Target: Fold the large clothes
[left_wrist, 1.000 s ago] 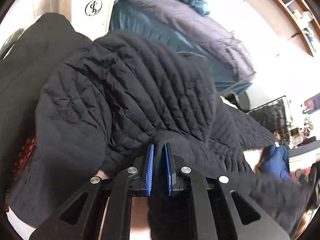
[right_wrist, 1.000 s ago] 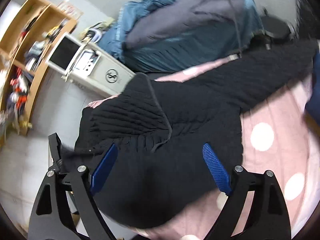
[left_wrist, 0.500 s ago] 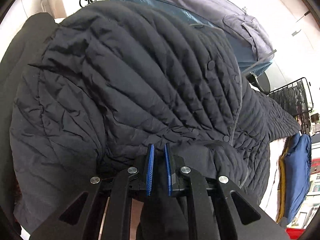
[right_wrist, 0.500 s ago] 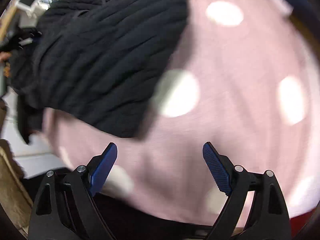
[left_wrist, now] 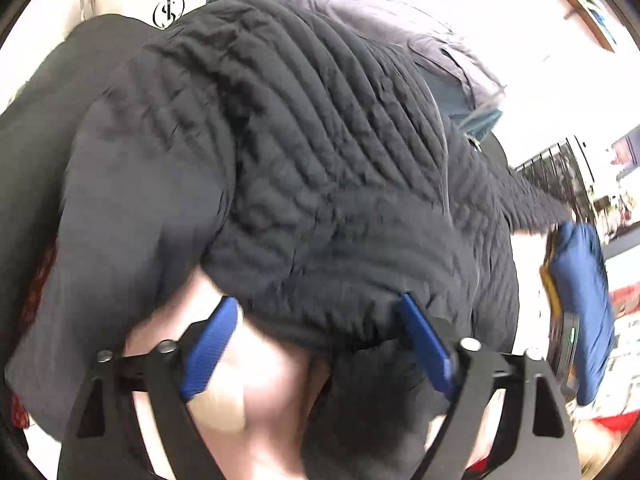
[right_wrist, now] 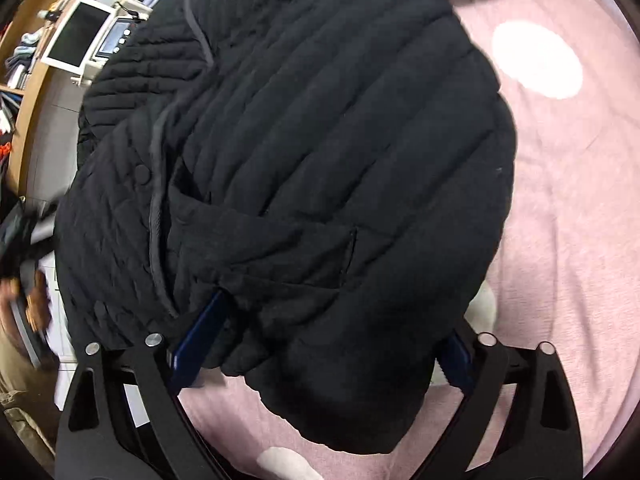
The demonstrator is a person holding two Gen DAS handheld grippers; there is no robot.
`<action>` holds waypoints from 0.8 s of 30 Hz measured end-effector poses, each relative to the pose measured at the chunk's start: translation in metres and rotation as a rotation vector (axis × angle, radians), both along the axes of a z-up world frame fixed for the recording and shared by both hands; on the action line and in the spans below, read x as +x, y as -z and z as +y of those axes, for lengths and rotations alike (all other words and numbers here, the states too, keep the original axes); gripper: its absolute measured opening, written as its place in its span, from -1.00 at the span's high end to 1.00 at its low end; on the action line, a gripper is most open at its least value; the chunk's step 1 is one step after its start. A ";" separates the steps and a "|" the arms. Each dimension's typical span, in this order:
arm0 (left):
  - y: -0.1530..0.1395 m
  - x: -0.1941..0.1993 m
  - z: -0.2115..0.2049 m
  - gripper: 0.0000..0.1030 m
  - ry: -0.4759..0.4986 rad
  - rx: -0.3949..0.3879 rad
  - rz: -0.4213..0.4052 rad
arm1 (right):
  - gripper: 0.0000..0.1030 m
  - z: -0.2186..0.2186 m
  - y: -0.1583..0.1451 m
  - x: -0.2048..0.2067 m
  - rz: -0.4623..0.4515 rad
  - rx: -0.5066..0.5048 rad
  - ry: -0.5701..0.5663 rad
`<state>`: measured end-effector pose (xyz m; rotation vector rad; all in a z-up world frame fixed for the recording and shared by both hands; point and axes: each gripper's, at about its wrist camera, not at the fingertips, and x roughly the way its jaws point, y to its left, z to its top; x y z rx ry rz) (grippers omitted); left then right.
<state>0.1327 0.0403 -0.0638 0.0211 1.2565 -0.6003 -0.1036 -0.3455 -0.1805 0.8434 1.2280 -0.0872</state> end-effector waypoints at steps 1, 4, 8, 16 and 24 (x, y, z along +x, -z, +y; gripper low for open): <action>0.003 -0.011 0.005 -0.76 0.004 -0.002 0.001 | -0.43 -0.002 0.003 -0.001 0.019 0.004 0.010; 0.023 -0.038 0.019 -0.79 -0.058 -0.045 0.081 | 0.19 -0.014 0.001 -0.002 0.041 0.037 0.044; 0.029 -0.049 0.024 -0.78 -0.153 -0.108 0.169 | 0.60 -0.024 -0.027 -0.006 0.005 0.034 0.047; -0.037 -0.039 0.043 -0.79 -0.091 -0.213 0.085 | 0.81 -0.049 -0.186 -0.036 -0.227 0.082 0.116; -0.042 -0.058 0.039 -0.82 -0.007 -0.193 0.109 | -0.25 -0.029 -0.287 -0.053 -0.115 -0.107 -0.082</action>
